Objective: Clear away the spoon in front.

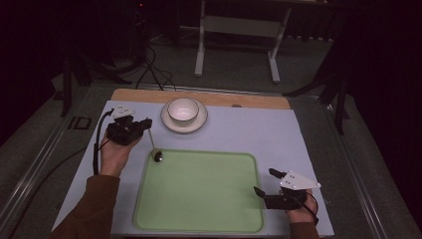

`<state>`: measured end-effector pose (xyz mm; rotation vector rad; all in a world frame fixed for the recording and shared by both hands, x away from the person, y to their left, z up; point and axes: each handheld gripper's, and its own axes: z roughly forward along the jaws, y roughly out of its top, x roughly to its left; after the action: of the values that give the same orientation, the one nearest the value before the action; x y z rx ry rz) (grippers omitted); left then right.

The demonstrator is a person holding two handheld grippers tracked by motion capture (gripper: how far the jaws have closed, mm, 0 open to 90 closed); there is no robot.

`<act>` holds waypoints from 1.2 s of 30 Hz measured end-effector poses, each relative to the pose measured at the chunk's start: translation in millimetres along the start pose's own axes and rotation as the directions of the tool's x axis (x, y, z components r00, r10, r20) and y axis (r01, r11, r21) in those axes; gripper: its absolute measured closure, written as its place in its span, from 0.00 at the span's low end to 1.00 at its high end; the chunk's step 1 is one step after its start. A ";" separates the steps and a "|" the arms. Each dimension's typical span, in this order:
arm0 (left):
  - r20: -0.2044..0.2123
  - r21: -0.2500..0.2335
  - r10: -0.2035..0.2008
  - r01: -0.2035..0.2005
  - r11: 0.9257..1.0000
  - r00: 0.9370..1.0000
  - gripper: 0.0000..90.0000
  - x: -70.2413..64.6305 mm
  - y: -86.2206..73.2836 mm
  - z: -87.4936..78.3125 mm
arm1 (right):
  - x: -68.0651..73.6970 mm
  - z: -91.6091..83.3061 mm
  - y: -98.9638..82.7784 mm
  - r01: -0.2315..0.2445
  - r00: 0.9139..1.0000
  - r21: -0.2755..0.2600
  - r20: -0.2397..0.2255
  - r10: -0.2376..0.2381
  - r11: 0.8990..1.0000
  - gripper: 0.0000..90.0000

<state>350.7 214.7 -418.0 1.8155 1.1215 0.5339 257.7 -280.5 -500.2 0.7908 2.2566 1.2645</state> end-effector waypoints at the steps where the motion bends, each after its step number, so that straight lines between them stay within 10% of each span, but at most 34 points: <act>1: 0.002 -0.002 -0.002 0.002 1.000 1.000 0.98 -0.3 -0.1 -1.3 | -0.1 0.0 0.0 0.001 1.000 -0.001 0.000 -0.001 1.000 0.19; 36: 0.117 0.104 -0.020 0.008 0.995 0.993 0.98 -17.4 -14.2 -20.6 | 0.4 1.0 0.0 0.001 1.000 0.005 -0.004 -0.001 1.000 0.19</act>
<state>320.4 211.8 -418.5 1.9012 1.0978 0.3615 257.9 -279.7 -500.7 0.7891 2.2633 1.2617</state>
